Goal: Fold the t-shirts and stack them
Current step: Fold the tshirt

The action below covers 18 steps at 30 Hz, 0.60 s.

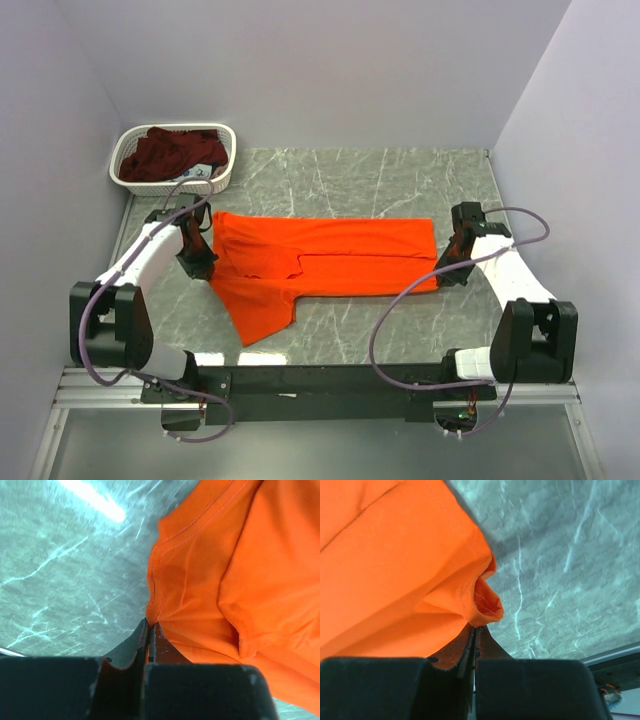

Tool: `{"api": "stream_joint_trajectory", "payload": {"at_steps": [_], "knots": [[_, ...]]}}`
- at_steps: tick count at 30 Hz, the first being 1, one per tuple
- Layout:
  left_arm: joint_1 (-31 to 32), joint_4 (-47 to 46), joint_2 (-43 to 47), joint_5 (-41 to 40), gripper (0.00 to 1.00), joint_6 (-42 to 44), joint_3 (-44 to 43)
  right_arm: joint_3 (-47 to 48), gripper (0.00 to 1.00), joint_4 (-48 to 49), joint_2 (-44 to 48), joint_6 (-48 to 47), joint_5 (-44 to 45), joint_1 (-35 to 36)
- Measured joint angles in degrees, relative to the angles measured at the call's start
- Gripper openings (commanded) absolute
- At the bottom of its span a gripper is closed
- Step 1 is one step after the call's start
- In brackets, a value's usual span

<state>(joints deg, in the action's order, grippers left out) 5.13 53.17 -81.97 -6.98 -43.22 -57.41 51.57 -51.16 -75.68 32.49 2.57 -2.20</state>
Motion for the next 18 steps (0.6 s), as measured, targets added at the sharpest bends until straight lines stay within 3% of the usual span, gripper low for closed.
{"api": "stream_joint_trajectory", "payload": {"at_steps": [18], "knots": [[-2.2, 0.7, -12.5, 2.1, 0.04, 2.3, -9.0, 13.1, 0.00, 1.0, -15.7, -2.8, -1.3, 0.0]]}}
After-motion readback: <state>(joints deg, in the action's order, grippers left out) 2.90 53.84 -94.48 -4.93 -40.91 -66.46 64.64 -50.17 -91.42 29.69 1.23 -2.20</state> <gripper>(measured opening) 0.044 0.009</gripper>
